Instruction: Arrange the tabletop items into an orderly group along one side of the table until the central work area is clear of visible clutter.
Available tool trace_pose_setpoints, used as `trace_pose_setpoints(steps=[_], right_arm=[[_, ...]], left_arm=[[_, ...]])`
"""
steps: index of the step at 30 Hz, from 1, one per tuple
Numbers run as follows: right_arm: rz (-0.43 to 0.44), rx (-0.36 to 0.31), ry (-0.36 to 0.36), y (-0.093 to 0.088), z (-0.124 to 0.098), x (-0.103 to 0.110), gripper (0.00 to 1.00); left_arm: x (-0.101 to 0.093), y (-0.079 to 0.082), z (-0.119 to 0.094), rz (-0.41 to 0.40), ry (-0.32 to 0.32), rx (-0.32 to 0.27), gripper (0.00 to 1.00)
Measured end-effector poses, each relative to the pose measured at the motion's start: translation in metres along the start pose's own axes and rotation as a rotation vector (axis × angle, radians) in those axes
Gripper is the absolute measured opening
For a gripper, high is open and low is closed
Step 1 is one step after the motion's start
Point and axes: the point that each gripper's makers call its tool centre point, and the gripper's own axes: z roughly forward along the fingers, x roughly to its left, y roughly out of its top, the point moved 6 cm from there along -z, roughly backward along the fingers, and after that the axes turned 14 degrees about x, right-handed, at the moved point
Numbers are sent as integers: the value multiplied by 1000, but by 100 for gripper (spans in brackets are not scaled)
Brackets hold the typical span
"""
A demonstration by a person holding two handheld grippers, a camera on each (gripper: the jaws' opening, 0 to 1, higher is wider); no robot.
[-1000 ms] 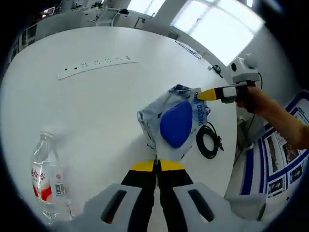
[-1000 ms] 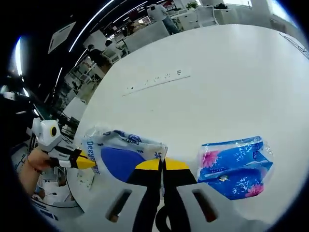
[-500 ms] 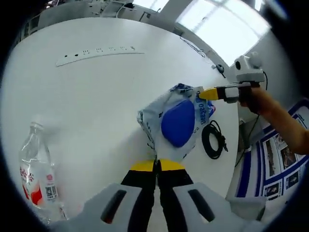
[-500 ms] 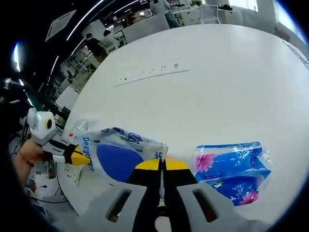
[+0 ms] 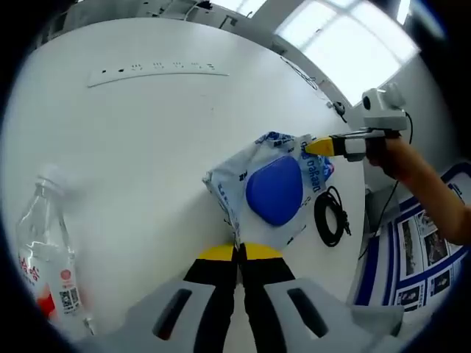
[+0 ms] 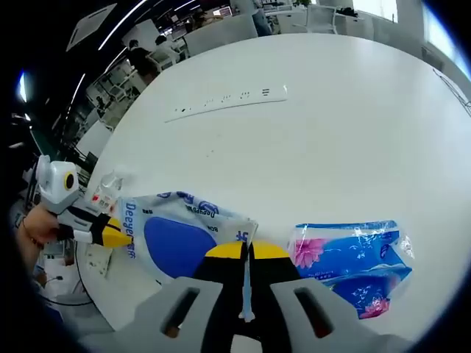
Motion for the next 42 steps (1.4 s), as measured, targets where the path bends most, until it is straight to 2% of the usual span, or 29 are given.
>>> trace_pose_setpoints(steps=[12, 26, 30, 42], right_arm=[[-36, 23, -46, -5, 9, -2, 1], [-58, 3, -71, -9, 11, -3, 5], [-69, 5, -80, -10, 10, -4, 3], [-82, -14, -92, -8, 8, -3, 12]], left_arm=[[4, -1, 5, -11, 2, -4, 0], [7, -2, 7, -10, 24, -13, 4], [9, -4, 7, -10, 32, -13, 5], [11, -5, 5, 0, 44, -16, 12]])
